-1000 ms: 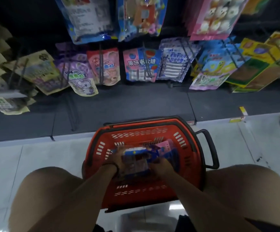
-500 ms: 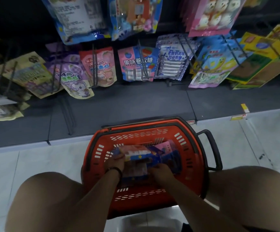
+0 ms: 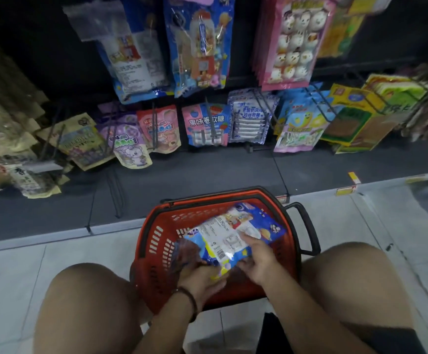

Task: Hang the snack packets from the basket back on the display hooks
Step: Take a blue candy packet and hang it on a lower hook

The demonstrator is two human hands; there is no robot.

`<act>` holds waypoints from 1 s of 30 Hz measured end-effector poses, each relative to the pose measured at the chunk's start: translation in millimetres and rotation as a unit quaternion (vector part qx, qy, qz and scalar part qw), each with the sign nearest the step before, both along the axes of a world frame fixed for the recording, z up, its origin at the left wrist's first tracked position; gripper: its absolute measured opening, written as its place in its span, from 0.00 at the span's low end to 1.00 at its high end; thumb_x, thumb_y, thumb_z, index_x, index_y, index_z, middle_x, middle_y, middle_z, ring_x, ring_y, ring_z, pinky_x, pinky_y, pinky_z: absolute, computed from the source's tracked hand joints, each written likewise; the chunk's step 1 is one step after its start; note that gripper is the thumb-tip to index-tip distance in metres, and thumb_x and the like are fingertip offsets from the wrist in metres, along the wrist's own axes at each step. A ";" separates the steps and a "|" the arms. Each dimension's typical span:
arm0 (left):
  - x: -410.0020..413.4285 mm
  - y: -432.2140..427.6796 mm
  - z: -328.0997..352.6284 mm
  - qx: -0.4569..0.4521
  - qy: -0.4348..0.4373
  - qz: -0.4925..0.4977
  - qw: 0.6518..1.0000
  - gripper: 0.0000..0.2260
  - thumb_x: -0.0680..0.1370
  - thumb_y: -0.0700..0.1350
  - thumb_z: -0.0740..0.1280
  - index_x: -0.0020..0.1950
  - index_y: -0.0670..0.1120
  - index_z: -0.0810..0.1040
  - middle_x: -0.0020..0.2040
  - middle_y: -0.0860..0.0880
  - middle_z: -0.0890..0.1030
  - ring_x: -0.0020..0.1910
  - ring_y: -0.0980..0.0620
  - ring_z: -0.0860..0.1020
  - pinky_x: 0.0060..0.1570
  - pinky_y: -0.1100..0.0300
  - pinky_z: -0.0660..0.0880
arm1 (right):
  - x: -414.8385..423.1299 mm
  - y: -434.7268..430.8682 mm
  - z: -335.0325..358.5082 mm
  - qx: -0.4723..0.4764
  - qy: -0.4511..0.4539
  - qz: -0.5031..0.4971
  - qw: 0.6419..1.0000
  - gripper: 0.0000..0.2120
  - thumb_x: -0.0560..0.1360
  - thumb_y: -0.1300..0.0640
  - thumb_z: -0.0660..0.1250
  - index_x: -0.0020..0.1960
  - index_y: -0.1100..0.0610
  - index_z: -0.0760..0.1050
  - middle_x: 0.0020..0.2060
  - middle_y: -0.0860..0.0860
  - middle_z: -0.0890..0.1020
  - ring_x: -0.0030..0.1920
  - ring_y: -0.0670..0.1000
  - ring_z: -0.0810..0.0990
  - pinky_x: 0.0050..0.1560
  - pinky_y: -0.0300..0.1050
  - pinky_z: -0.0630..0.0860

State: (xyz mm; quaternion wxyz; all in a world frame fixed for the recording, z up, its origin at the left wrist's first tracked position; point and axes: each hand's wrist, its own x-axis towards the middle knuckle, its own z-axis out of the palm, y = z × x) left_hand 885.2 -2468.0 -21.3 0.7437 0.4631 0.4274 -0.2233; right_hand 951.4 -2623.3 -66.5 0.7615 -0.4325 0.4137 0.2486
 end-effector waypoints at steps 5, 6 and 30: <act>-6.2 40.5 31.0 0.097 -0.123 0.035 0.987 0.17 0.78 0.44 0.75 0.63 0.38 0.77 0.55 0.37 0.85 0.42 0.46 0.86 0.34 0.53 0.82 | -0.8 -6.9 52.0 0.015 -0.179 0.084 0.980 0.14 0.78 0.61 0.75 0.63 0.56 0.84 0.62 0.58 0.86 0.62 0.64 0.85 0.67 0.74 0.75; -10.7 46.0 35.0 0.133 -0.154 0.043 0.978 0.18 0.77 0.43 0.76 0.63 0.38 0.77 0.56 0.36 0.85 0.43 0.47 0.87 0.33 0.54 0.82 | -4.4 -8.1 62.4 0.028 -0.213 0.100 0.971 0.14 0.78 0.60 0.75 0.63 0.55 0.84 0.63 0.58 0.86 0.63 0.62 0.85 0.65 0.70 0.79; -53.0 -3.0 54.2 0.232 -0.347 -0.132 0.899 0.37 0.66 0.46 0.82 0.72 0.52 0.71 0.66 0.54 0.81 0.64 0.54 0.81 0.61 0.54 0.81 | -66.9 10.6 99.3 -0.065 -0.384 0.181 0.903 0.20 0.69 0.46 0.81 0.56 0.55 0.87 0.54 0.59 0.89 0.55 0.57 0.88 0.53 0.46 0.83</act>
